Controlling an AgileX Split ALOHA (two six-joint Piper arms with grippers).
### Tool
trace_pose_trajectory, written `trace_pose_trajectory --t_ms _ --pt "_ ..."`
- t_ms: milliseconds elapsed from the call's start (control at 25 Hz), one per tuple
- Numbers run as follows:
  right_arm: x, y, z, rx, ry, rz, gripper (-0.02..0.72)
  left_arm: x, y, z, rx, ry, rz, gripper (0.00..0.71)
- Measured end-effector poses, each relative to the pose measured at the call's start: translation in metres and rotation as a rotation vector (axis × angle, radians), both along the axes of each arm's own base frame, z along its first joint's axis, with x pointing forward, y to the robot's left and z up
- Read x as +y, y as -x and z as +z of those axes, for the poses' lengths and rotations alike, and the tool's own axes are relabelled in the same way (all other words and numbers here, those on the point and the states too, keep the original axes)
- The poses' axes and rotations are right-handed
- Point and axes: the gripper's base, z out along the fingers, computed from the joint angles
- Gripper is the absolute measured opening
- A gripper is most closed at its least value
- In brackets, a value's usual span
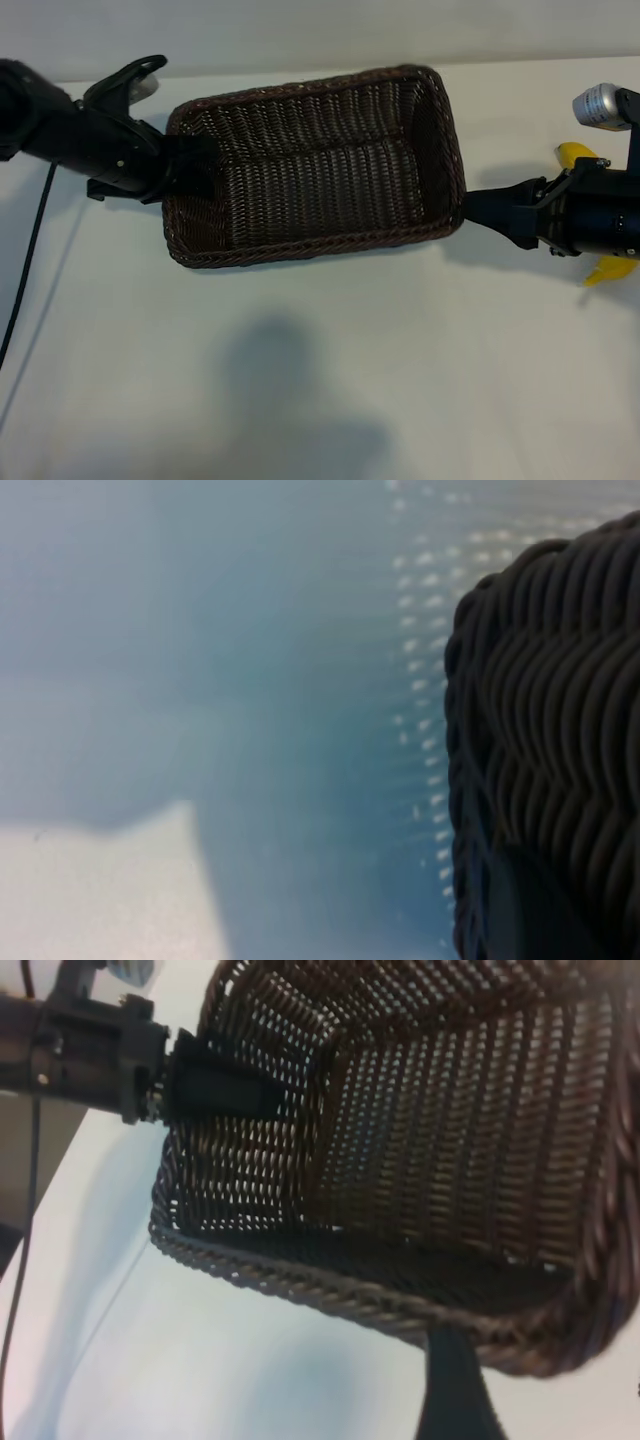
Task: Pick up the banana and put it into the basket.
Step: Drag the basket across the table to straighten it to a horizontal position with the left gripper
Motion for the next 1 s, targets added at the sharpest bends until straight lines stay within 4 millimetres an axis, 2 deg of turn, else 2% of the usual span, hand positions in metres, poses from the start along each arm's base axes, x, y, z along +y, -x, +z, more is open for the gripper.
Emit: trace_pose_trajectory --t_ms 280,600,1000 --pt "0.0 0.0 0.0 0.001 -0.006 -0.007 0.444 -0.021 -0.012 0.005 0.029 -0.052 -0.015 0.155" --pt "0.0 -0.001 0.0 0.001 -0.009 -0.009 0.444 -0.023 -0.015 -0.009 0.081 -0.046 -0.01 0.155" --pt "0.0 -0.001 0.0 0.001 -0.008 -0.009 0.444 -0.023 -0.015 -0.009 0.087 -0.039 -0.002 0.155"
